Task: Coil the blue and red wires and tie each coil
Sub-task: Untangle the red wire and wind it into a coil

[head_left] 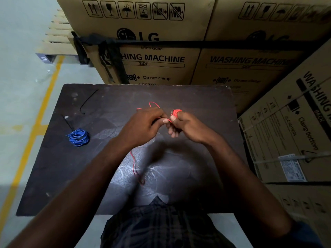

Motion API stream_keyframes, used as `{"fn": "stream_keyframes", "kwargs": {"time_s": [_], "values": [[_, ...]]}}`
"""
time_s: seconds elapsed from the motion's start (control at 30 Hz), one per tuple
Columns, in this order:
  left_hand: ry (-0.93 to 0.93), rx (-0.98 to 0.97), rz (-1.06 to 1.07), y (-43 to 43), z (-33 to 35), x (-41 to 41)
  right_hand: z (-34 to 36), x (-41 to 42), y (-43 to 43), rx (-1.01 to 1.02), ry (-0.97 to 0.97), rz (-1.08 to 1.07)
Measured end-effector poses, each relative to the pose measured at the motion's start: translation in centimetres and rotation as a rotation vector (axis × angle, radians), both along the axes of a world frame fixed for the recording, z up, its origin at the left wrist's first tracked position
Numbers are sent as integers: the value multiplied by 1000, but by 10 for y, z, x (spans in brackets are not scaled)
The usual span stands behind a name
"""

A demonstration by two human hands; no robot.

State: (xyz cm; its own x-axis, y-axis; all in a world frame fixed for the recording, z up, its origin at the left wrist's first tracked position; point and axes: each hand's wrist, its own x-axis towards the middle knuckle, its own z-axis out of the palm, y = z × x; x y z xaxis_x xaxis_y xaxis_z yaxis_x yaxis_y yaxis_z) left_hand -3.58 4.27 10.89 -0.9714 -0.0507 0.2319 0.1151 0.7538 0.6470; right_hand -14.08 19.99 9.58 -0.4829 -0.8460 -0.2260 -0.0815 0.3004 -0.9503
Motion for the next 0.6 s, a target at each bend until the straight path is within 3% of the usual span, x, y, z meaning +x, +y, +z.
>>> {"fn": "stream_keyframes", "kwargs": {"time_s": [0.27, 0.6], "values": [[125, -95, 79, -4, -13, 2, 19, 4, 3, 22, -306, 183], [85, 12, 117, 9, -35, 2, 23, 15, 3, -314, -818, 57]]}}
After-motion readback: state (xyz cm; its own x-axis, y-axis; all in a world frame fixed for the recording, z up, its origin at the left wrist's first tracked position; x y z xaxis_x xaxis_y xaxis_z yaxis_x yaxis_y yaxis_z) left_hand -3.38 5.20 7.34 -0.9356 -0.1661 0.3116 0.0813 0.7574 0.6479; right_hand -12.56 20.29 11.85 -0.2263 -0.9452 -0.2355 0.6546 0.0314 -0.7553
